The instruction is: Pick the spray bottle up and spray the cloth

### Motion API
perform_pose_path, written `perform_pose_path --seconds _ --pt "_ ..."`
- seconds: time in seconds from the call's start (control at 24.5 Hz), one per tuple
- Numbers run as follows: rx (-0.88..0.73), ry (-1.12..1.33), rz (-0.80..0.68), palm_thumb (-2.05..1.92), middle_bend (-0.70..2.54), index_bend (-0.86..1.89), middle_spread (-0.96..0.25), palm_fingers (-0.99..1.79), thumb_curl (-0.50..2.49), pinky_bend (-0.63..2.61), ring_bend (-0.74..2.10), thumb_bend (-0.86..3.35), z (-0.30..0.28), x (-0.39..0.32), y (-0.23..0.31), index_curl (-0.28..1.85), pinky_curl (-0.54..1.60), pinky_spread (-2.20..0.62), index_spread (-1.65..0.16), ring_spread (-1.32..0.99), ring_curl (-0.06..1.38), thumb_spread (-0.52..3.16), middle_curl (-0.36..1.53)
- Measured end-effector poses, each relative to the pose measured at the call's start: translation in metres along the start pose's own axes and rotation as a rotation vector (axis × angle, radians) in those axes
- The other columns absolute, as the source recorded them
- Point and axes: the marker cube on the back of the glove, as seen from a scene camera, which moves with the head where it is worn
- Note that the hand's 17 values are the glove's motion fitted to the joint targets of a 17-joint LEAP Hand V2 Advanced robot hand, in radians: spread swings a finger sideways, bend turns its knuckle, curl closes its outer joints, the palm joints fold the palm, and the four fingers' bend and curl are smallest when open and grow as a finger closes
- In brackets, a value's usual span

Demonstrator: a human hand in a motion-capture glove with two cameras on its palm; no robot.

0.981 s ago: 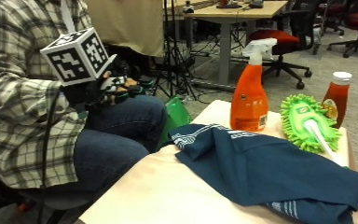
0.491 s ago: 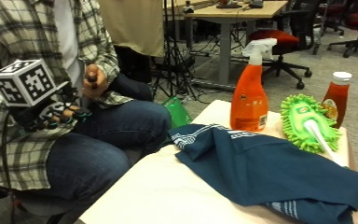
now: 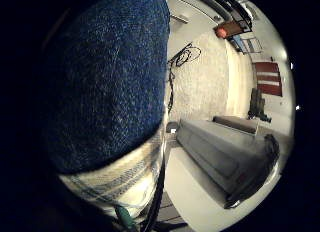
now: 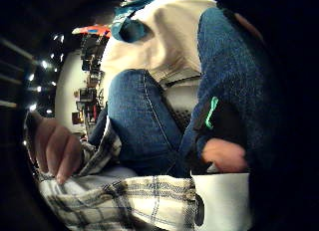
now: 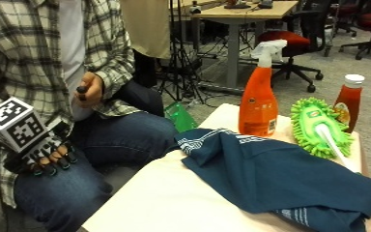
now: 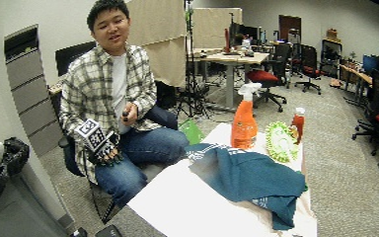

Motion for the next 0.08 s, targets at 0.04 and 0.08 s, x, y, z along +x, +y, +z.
perform_pose_path --seconds 0.04,0.08 --pt "-0.006 -0.012 0.015 0.75 0.17 0.27 -0.07 0.13 0.59 0.17 0.20 0.00 0.0013 0.0040 -0.0007 0.42 0.27 0.19 -0.34 0.09 0.29 1.22 0.32" --pt "-0.010 -0.019 0.024 0.75 0.18 0.27 -0.07 0.13 0.59 0.18 0.19 0.00 0.0019 0.0063 -0.0012 0.41 0.27 0.19 -0.34 0.09 0.29 1.22 0.32"
